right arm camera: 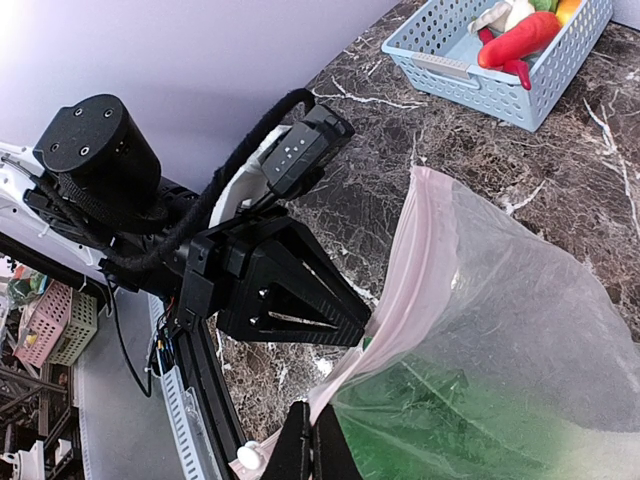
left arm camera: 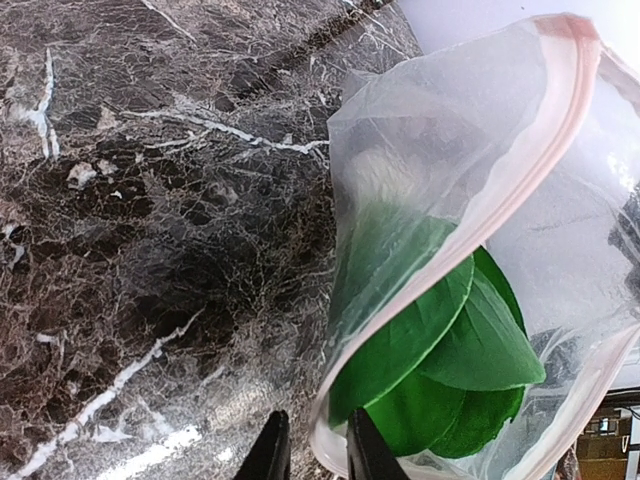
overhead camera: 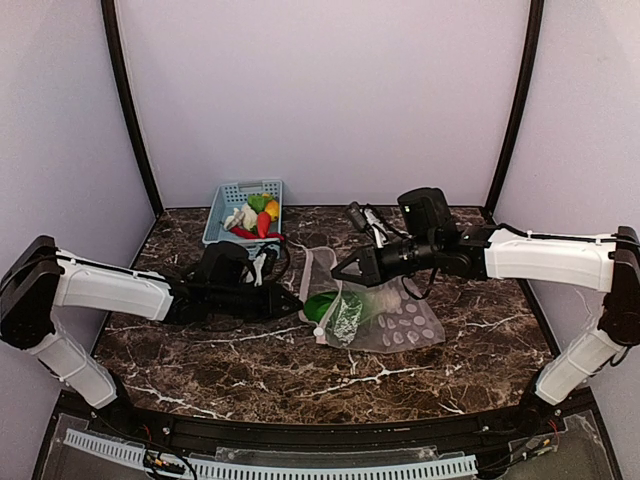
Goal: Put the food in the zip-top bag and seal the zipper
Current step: Adjust the zipper food storage bag at the center of the board.
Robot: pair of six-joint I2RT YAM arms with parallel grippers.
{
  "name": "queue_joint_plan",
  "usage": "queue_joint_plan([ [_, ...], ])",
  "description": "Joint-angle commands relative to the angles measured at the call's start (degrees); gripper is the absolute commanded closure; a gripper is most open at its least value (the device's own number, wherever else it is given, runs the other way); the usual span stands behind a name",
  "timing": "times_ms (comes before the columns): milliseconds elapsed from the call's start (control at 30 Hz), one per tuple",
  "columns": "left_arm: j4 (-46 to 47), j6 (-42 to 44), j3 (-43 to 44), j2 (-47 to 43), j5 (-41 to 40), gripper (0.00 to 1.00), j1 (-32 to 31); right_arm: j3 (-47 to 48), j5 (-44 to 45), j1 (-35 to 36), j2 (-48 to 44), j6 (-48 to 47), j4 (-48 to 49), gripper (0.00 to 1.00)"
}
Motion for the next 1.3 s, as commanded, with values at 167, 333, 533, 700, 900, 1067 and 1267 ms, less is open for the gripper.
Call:
queue_joint_plan([
  [167, 0.4, -0.22, -0.64, 1.64, -0.92, 0.83, 0.36, -0.74, 0.67, -0.2, -1.4, -0.1, 2.03, 1.0],
  [333, 1.75, -0.67, -0.64, 2.63, -0.12, 0.83, 0.36, -0.73, 0.68, -0.2, -1.31, -0.13, 2.03, 1.0],
  [533, 4.71, -1.76, -0.6, 4.38, 1.08, 0.86, 0.42, -0.84, 0.78, -0.25, -1.41, -0.27, 1.95, 1.0],
  [700, 8.97, -3.61, -0.99, 5.53, 3.84, 0.91, 0.42, -0.91, 1.2, -0.28, -1.48, -0.12, 1.86, 1.0],
  [900, 15.13, -6.02, -2.88, 2.8, 5.57, 0.99, 1.31, -0.6, 5.69, -1.08, -2.93, 0.94, -1.18, 1.0],
  [1067, 9.32, -2.58, 2.3, -2.16, 8.62, 0.99, 1.85, 1.18, 10.7, -3.3, -5.94, 0.86, -7.23, 1.0],
  [1267, -5.18, 5.88, 16.28, -4.1, 9.63, 0.99, 1.87, 6.1, 17.34, -6.48, -11.66, -1.61, -13.75, 1.0],
])
